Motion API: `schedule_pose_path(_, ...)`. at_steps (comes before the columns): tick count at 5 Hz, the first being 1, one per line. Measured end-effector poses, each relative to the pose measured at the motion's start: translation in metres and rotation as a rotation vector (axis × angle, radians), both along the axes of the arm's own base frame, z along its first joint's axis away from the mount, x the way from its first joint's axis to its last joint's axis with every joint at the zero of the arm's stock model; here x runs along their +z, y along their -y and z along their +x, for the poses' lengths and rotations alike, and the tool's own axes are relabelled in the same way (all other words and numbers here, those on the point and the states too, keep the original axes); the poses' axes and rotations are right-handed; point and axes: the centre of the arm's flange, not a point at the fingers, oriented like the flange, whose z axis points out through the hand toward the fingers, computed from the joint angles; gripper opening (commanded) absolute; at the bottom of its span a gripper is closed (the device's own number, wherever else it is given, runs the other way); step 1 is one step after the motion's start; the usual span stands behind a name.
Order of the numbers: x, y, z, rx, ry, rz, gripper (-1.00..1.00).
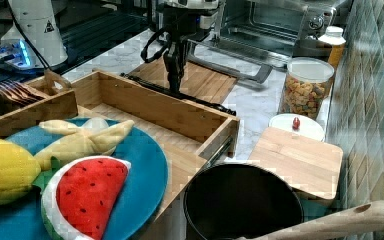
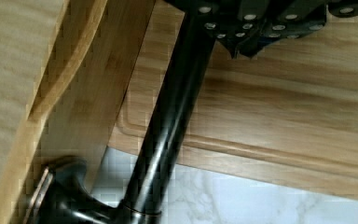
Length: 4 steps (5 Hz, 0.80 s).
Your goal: Close the drawer.
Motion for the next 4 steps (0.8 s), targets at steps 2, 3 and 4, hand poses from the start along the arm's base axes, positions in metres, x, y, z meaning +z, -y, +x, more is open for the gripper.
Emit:
schedule_pose_path(2,0.009,0.088,-0.014,-0.243,0.031,0.072,-1.0)
schedule_pose_path(3,0.016,0.141,-0.029,-0.355,0.059,0.066,-1.0)
schedule_pose_path(4,0.018,0.171,-0.039,-0.412,0.087,0.051,-1.0)
